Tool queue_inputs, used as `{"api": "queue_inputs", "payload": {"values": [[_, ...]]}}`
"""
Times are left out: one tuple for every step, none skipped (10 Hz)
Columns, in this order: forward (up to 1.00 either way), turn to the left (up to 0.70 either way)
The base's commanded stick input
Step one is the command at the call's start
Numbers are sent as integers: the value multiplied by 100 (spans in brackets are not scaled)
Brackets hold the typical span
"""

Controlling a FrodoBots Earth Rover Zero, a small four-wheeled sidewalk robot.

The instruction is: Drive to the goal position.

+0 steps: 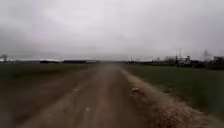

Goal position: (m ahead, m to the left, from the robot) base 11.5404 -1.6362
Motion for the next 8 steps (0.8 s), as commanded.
{"api": "queue_inputs", "payload": {"values": [[85,-32],[85,-12],[85,-2],[85,0],[85,0],[85,0],[85,0],[85,0]]}}
